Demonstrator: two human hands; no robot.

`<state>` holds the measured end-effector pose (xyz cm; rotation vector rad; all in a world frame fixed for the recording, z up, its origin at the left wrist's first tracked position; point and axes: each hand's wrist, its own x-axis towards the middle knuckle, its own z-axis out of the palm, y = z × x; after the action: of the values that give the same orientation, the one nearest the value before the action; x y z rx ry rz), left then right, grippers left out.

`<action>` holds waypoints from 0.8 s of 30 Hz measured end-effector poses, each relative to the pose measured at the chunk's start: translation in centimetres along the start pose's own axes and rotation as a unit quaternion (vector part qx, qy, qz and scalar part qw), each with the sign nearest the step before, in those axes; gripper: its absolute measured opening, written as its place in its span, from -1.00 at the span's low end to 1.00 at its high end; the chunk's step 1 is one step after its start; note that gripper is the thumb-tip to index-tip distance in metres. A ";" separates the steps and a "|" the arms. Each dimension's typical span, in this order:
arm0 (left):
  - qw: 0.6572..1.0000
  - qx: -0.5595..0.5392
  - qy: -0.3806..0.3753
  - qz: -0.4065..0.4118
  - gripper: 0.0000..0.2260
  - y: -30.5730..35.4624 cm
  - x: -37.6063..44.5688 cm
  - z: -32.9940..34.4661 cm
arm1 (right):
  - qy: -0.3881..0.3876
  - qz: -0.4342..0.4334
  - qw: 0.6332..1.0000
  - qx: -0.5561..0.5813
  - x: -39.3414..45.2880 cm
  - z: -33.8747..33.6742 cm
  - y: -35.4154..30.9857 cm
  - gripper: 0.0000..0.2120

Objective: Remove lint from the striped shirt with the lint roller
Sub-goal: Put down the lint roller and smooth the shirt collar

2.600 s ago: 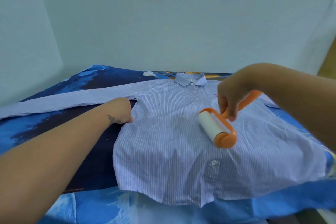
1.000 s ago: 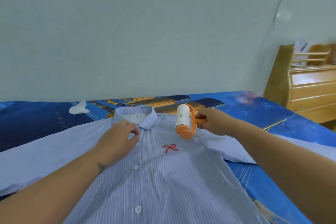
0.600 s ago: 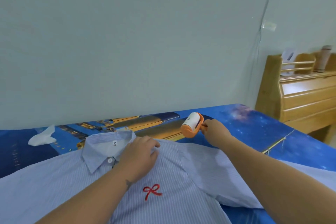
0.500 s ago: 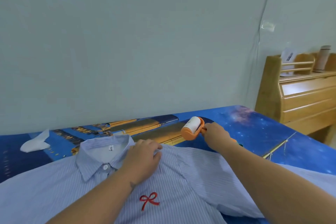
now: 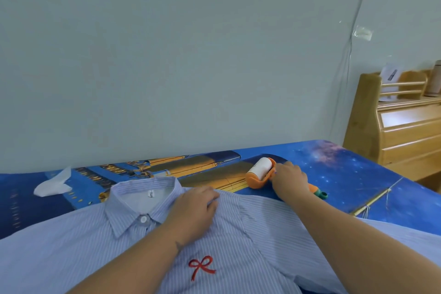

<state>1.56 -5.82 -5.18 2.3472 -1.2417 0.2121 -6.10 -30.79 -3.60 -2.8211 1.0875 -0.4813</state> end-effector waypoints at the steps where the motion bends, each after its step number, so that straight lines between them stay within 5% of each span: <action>1: 1.000 0.002 0.019 0.002 -0.72 -0.3 -0.1 -0.7 | 0.014 -0.016 1.000 0.012 -0.2 -0.4 -0.6 -0.68; 5: 0.995 0.044 0.090 -0.009 -0.75 -2.5 -1.2 -4.3 | 0.040 -0.127 0.989 0.064 -1.9 -1.5 -5.3 -0.68; 10: 0.978 0.088 0.163 -0.091 -0.79 -7.1 -4.3 -8.4 | -0.043 -0.214 0.970 0.108 -4.7 -1.3 -11.2 -0.80; 16: 0.953 0.171 0.072 -0.240 -0.81 -14.2 -9.9 -11.1 | -0.084 -0.245 0.965 0.051 -7.0 1.8 -13.9 -0.79; 24: 0.963 0.135 0.012 -0.233 -0.88 -20.1 -13.2 -13.0 | -0.114 -0.233 0.964 0.058 -6.2 2.7 -14.1 -0.64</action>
<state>11.32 19.65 -5.09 2.7832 -0.6475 0.2633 -0.57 -16.25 -5.13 -2.9211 0.3385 -0.2278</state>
